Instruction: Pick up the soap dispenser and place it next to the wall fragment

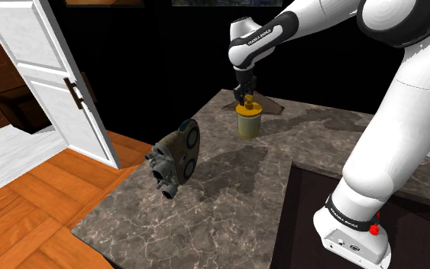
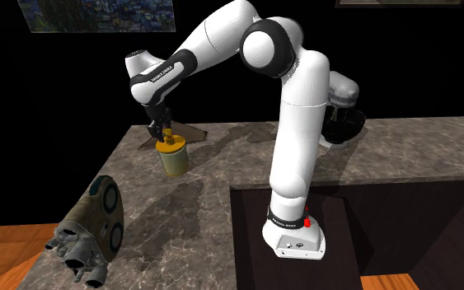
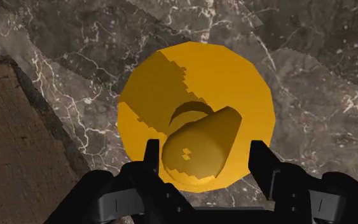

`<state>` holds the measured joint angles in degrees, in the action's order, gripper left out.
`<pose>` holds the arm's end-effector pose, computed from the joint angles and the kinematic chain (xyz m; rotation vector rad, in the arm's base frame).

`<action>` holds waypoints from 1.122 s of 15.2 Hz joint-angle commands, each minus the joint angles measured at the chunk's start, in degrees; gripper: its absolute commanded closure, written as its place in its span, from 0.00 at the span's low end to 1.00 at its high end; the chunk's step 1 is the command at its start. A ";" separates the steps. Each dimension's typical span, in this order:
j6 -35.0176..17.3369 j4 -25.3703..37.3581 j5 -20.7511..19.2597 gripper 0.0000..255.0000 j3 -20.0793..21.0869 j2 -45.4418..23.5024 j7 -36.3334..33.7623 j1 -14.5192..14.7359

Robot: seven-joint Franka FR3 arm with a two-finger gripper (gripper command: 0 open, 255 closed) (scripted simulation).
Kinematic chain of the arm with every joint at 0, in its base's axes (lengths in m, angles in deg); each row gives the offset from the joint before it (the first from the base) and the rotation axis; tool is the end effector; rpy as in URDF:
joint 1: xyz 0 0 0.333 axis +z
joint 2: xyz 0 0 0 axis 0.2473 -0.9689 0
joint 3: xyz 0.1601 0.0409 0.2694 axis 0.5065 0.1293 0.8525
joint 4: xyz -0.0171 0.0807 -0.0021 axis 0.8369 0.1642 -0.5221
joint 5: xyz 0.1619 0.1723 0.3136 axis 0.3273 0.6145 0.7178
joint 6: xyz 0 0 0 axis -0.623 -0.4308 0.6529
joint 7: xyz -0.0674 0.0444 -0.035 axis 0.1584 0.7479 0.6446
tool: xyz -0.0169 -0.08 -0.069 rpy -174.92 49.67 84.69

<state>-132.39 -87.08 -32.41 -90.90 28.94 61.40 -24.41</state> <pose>0.5369 -0.1412 0.4121 2.9734 -0.0264 -0.0805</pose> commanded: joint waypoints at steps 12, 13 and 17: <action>7.00 4.81 0.53 0.00 0.57 2.14 0.28 0.60; 7.00 4.81 0.53 0.00 0.57 2.14 0.28 0.60; 7.00 4.81 0.53 0.00 0.57 2.14 0.28 0.60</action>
